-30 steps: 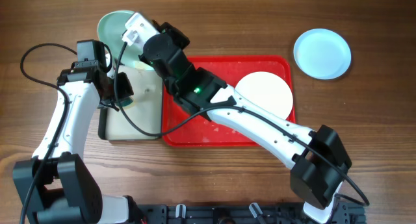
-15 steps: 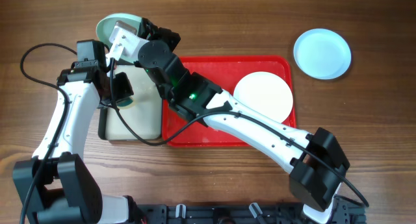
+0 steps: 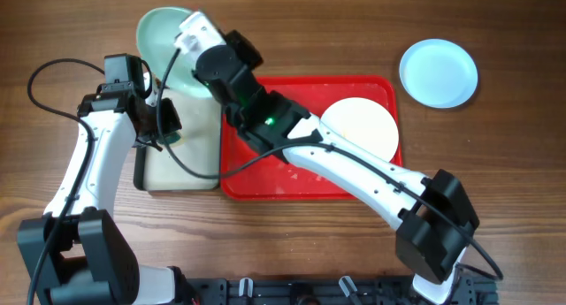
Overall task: Clean dirty plates on tray and stack at the side
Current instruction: 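Lift the green plate with the right gripper and carry it right, then lower the green plate onto the blue plate and open the right gripper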
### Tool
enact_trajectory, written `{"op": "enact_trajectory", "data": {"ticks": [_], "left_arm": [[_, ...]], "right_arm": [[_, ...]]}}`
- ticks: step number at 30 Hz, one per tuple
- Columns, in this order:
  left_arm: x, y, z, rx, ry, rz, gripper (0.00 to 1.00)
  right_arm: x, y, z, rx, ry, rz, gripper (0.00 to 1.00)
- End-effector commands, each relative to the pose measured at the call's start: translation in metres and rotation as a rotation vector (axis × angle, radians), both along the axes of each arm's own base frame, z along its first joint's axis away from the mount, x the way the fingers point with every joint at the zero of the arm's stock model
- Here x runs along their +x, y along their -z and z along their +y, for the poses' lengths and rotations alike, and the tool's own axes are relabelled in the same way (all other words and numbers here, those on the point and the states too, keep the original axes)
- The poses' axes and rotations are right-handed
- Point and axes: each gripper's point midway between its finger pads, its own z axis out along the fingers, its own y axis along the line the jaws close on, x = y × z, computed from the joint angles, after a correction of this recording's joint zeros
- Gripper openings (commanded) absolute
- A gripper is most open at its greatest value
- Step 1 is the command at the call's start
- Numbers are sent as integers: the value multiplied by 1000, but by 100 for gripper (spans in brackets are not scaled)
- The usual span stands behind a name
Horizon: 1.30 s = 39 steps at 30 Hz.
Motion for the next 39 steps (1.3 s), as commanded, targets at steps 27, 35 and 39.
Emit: {"op": "enact_trajectory", "data": {"ticks": [27, 35, 39], "left_arm": [[2, -8, -1, -6, -10, -33, 4], [2, -8, -1, -6, -10, -33, 4], [2, -8, -1, -6, -10, -34, 4]], "right_arm": [[29, 82, -482, 574, 860, 728, 4], [28, 163, -566, 601, 1033, 821, 4], [32, 199, -568, 591, 1043, 878, 4]]}}
